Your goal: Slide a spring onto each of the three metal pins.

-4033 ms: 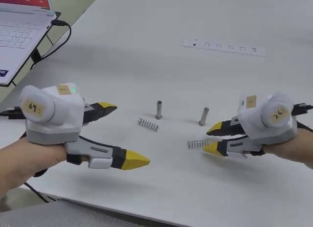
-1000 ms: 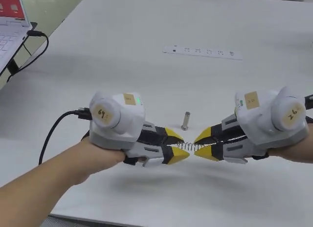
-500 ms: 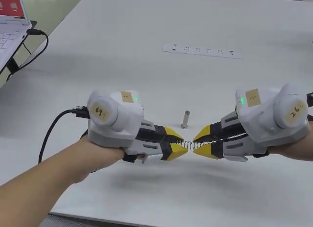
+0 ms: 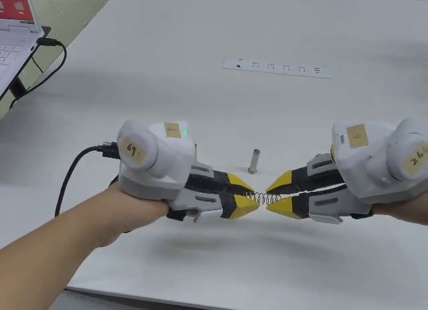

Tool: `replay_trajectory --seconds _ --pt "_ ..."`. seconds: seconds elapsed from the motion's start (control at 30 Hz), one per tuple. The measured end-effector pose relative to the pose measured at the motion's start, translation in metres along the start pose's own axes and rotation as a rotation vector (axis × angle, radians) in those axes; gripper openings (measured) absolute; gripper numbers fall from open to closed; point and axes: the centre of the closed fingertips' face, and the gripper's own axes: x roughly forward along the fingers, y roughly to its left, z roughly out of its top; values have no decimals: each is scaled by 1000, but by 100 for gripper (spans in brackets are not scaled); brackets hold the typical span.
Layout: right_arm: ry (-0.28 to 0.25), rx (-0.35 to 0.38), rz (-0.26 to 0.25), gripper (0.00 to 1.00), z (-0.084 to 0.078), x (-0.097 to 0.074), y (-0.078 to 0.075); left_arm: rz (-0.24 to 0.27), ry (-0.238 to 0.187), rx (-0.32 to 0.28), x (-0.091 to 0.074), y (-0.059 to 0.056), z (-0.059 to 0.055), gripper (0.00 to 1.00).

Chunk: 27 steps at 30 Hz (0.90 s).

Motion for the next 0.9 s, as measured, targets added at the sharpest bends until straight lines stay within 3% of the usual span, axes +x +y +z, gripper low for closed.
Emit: replay_trajectory --seconds 0.1,0.37,0.57,0.63,0.73,0.9 --pt "1 11 -9 14 -3 -3 0 -11 -4 -3 0 -3 2 3" --pt "-9 14 -5 9 0 -7 6 -18 -6 -6 0 -4 3 3" --pt "-22 61 5 8 1 -6 6 -25 8 0 0 -5 1 3" --pt "-24 50 3 8 3 -7 6 -23 14 3 0 -4 -1 3" --pt "-36 44 -2 8 7 -10 3 -18 59 33 0 -3 -10 2" --pt "-29 -2 3 8 14 -12 2 -21 45 22 0 -4 -7 2"
